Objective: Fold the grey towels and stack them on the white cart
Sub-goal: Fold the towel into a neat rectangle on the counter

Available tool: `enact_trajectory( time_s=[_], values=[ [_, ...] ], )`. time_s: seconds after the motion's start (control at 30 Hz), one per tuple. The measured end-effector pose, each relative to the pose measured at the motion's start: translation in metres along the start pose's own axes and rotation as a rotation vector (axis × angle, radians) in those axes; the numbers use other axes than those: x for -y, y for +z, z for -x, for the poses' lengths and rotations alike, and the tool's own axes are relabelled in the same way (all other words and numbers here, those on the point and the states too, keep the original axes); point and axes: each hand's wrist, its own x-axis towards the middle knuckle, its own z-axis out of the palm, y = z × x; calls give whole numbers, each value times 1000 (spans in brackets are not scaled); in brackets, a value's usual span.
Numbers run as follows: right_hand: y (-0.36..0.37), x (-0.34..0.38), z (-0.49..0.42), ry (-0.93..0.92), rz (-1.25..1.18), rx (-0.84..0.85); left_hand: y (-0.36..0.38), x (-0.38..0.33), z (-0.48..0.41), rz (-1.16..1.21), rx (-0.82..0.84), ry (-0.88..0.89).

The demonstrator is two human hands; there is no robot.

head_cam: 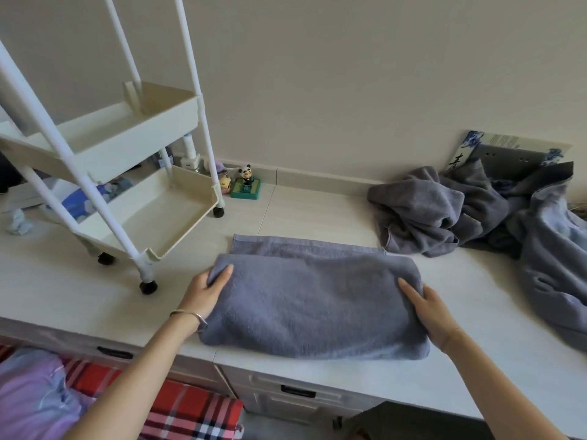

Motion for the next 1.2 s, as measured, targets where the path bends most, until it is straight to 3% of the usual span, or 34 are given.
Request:
enact_trajectory(
  time_s=[0.13, 0.3, 0.4, 0.5, 0.67, 0.73, 0.9, 1.03, 1.07, 1.13, 1.2],
  values=[
    [3, 10, -35, -37, -67, -55, 3, -7, -31, -1, -64, 34],
    [17, -37, -85, 105, 247, -116, 19, 44, -71, -168, -4, -214],
    [19, -42, -100, 129, 332, -186, 25, 45, -80, -150, -57, -264],
    [23, -37, -106, 113, 374, -206, 29, 35, -84, -164, -56, -233],
    [27, -25, -105, -121, 329, -337, 30, 22, -85, -53, -137, 104],
    [27, -24, -105, -146, 296, -372, 30, 20, -87, -58, -179, 154],
    [31, -41, -119, 52, 413, -293, 33, 51, -102, -192, -176, -7],
    [37, -35, -116, 91, 524, -365, 38, 38, -101, -362, -156, -79],
    [43, -33, -114, 26, 584, -419, 41, 35, -101, -433, -193, -49],
    [65, -25, -109, -215, 695, -470, 53, 26, -95, -620, -257, 224],
    [101, -15, -104, -421, 825, -337, 79, 24, -84, -800, -112, 479]
  ],
)
